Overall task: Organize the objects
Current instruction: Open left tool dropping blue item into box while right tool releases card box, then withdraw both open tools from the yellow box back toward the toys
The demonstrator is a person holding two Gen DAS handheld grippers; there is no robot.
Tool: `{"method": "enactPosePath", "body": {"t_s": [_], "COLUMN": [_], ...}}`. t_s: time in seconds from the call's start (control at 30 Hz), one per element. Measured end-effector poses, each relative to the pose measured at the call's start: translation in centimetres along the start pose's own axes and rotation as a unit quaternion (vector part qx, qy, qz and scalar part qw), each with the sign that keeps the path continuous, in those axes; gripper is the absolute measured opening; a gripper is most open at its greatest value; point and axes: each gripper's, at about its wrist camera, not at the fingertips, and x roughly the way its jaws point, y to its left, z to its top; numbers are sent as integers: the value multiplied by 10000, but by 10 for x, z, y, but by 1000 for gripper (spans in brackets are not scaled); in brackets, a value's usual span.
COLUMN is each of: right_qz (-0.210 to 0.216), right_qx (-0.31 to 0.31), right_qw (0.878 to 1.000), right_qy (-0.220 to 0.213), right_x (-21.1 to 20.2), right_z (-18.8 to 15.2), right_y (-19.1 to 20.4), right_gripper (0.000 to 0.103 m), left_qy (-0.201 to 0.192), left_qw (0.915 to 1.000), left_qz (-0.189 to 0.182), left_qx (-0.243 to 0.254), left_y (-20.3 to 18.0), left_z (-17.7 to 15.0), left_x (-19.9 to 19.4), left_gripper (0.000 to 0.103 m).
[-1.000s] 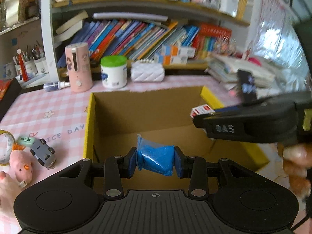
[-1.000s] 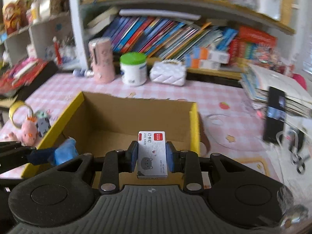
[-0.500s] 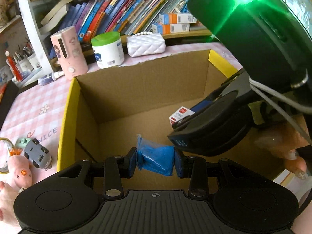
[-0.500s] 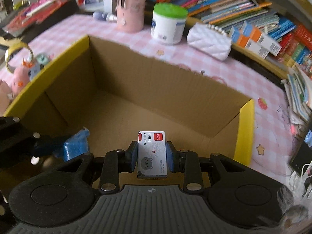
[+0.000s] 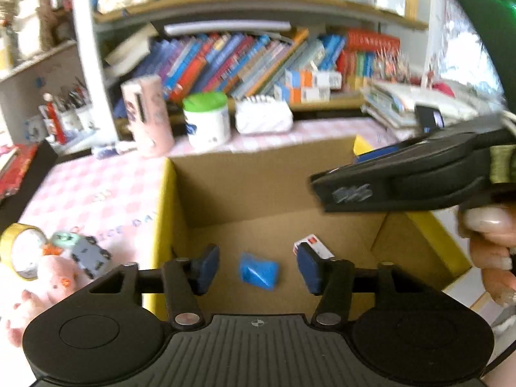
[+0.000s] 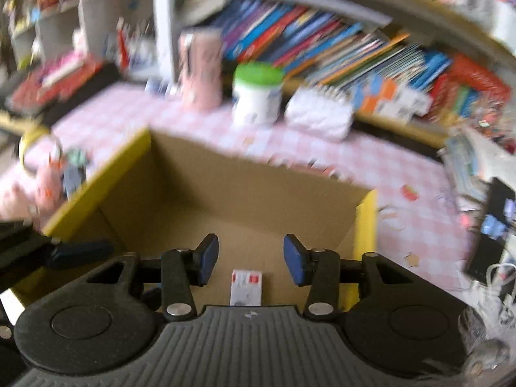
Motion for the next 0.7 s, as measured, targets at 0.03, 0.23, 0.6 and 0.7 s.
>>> {"method": "enactPosePath", "body": {"t_s": [0.03,0.23,0.6,0.7], "right_qz": [-93,-869,-1786,-1747], "right_qx": [128,957,1706,1717], "right_qw": [9997,9831,9621,9665], "right_qy": [-171,-1300,-1156,-773], "right_x": [-10,-85,-126,-119], "right_z": [0,-18,-102,-117], "right_y": [-2,-10,40,63], "right_gripper": [48,70,72,72], "left_qy": [-124,-917,-790,-620], "left_qw": [9999,9953,9952,9953], "left_qz": [-9,186,333,421], "left_qx": [-51,-238,-480,-607], "left_y": [3,19,53,68], "left_z": [0,-9,-70,-90], "left_x": [-9,-62,-95,-102], "left_gripper": [65,86,88,88]}}
